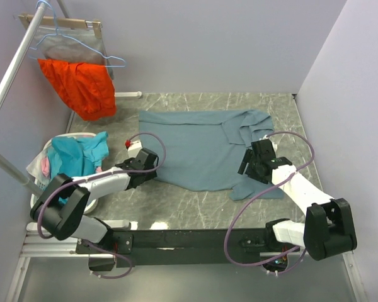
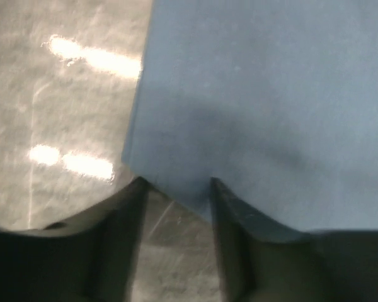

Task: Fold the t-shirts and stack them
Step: Fold the flattened tshirt in 1/3 of the way

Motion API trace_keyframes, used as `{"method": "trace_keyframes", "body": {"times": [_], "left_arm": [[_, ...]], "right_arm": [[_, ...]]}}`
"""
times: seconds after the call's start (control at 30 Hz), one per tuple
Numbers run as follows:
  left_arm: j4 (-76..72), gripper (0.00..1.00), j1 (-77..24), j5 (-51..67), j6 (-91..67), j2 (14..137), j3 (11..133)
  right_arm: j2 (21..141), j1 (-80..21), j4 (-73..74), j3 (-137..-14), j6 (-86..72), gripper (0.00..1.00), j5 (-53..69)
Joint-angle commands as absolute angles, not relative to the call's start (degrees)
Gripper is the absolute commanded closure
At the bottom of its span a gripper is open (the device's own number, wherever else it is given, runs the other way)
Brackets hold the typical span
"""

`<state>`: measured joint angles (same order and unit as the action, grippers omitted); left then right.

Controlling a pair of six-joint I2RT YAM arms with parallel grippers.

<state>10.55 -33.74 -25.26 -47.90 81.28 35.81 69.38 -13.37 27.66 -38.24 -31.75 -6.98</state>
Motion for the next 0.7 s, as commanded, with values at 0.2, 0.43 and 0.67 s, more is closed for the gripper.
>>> {"method": "trace_keyframes", "body": {"times": [0.2, 0.43, 0.67], "left_arm": [[16.0, 0.99, -33.9, -25.3, -50.5, 84.3, 42.4], [36.5, 0.99, -33.9, -28.1, -54.9, 66.8, 47.3], [51.2, 0.99, -33.8, -26.8, -61.0, 56.8, 48.8]], "right_arm": [[72.6, -14.3, 25.3, -36.9, -32.1, 0.44, -3.9], [75.1, -18.9, 26.3, -36.7, -33.1, 0.47, -1.6], [75.8, -28.6, 28.6, -34.1, -39.1, 0.46, 0.7]]}}
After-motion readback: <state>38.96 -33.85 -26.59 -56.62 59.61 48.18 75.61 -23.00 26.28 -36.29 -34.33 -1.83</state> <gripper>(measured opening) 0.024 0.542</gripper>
